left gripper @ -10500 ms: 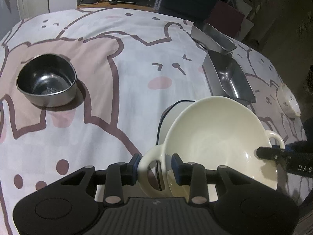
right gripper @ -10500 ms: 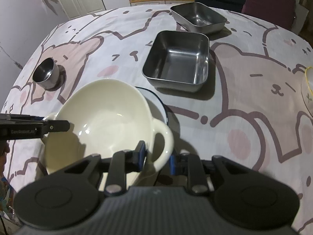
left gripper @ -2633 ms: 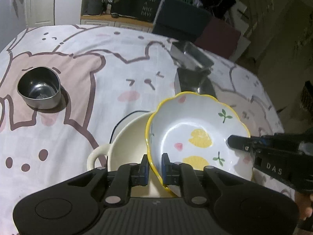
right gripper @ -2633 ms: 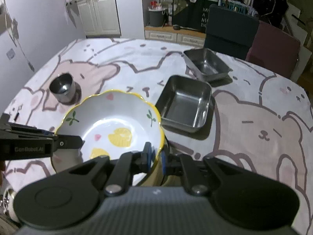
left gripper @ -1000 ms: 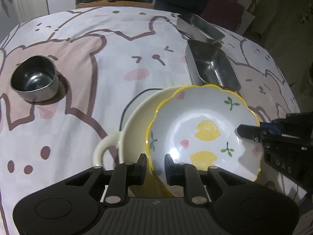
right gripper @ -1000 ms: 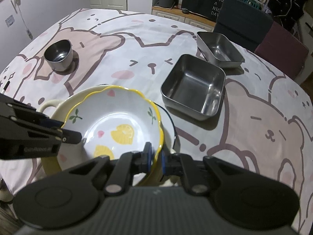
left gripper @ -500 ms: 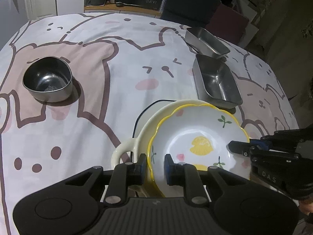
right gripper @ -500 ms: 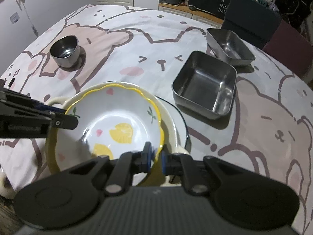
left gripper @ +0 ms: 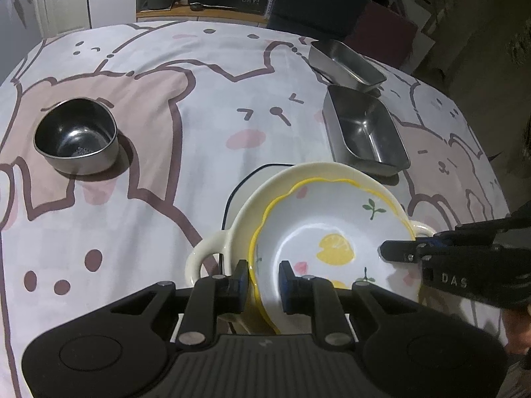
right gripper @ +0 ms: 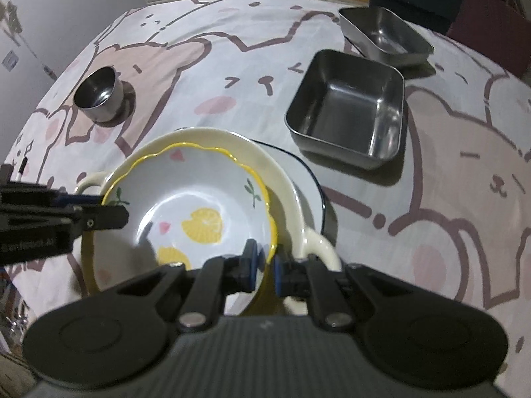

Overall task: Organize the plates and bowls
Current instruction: 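Lower the lemon-print bowl into the cream bowl with both grippers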

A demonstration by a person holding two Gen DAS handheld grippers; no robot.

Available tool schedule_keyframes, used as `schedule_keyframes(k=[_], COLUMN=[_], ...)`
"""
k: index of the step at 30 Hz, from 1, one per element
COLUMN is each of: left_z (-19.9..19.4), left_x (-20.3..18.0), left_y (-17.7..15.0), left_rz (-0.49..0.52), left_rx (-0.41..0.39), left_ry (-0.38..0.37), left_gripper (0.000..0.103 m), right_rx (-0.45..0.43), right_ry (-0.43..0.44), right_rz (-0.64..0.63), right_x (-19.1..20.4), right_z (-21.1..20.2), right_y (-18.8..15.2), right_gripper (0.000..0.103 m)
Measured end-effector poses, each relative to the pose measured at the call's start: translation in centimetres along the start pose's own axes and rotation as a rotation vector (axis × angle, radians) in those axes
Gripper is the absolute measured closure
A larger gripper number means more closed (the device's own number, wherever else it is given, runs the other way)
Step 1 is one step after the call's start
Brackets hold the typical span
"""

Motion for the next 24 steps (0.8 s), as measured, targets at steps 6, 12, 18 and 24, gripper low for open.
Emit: schedule_keyframes(k=[6, 12, 18, 24], left_z=[0.2, 0.3, 0.3, 0.2], left_x=[0.3, 0.2, 0.1, 0.1], left_y=[-0.1, 0.0, 0.0, -0.1], left_rz=[0.006, 0.012, 0.011, 0.007], left_rx=[0.006, 0.008, 0.012, 0.017], left_ry=[0.018, 0.024, 0.022, 0.027], left_gripper=[0.096, 0.096, 0.096, 0.095], right_rx=[0.026, 0.039, 0.036, 0.003], right_ry=[0.032, 0.056, 0.069, 0.068], right_rz=[0.088, 0.137, 0.179, 0.167], right_x=[-0.7, -1.1, -1.4, -1.5], right_z=[0.2, 0.3, 0.0, -1.2], right_y=[0.0, 0.0, 0.0, 0.1], right_gripper=[0.090, 0.089, 0.089, 0.085])
Point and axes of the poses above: each gripper's, at about its wrist camera, not at the fingertips, and z roughly the way its jaws point, x to its left, y to its top, the point moved 7 cm from there along z, roughly the way its jaws point, and after that the axes turned 3 degrees about z, right-handed, at the moved point
